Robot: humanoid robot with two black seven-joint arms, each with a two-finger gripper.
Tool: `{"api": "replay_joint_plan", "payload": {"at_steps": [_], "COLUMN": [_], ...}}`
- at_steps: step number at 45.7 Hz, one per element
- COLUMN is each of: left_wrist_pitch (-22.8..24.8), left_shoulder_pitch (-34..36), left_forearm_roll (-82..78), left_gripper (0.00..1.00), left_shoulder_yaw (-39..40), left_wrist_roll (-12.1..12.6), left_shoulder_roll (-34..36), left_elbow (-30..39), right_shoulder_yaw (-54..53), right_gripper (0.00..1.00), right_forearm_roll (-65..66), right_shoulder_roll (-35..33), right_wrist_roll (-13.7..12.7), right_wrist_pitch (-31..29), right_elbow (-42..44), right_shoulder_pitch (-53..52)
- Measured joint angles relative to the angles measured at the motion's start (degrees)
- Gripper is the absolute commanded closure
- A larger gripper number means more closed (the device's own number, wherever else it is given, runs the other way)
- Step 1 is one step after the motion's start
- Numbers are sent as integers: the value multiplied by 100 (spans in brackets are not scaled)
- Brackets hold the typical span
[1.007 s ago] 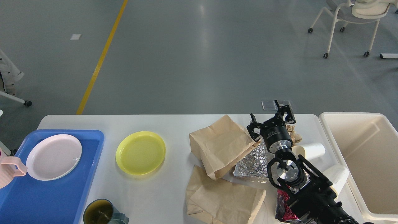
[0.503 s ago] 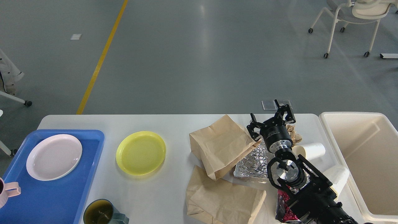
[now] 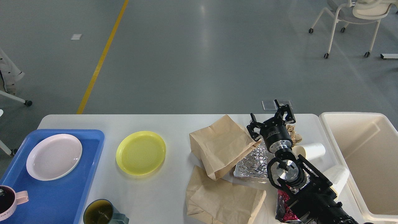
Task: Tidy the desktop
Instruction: 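Set the pink mug on the blue tray corner and open the left gripper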
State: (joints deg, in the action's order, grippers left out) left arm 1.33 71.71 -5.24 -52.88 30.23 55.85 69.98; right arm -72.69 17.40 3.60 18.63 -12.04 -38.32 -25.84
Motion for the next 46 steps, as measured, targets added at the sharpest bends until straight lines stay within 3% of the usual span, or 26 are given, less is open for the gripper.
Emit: {"api": "replay_joint_plan", "payload": {"at_steps": [9, 18, 30, 34, 46], "left_wrist_pitch": [-7, -7, -2, -2, -2], "left_shoulder_pitch": [-227, -321, -324, -324, -264], "left_forearm_roll": [-3, -3, -3, -3, 51], "left_gripper": [93, 73, 60, 50, 51], "left_shoulder_yaw": [11, -16, -45, -46, 15], "left_wrist_roll": [0, 0, 0, 0, 0], "left_shoulder_roll": [-145, -170, -171, -171, -160], "left_elbow": [-163, -302, -327, -347, -396], "right_shoulder_yaw": [0, 0, 0, 0, 0], "right_gripper": [0, 0, 0, 0, 0], "right_forearm_roll": [0, 0, 0, 0, 0], "right_shoulder_roll": [0, 0, 0, 0, 0], "right_wrist_roll": [0, 0, 0, 0, 0], "right_wrist_pitch": [0, 0, 0, 0, 0], "right_elbow": [0, 0, 0, 0, 0], "right_shoulder_pitch": [0, 0, 0, 0, 0]}}
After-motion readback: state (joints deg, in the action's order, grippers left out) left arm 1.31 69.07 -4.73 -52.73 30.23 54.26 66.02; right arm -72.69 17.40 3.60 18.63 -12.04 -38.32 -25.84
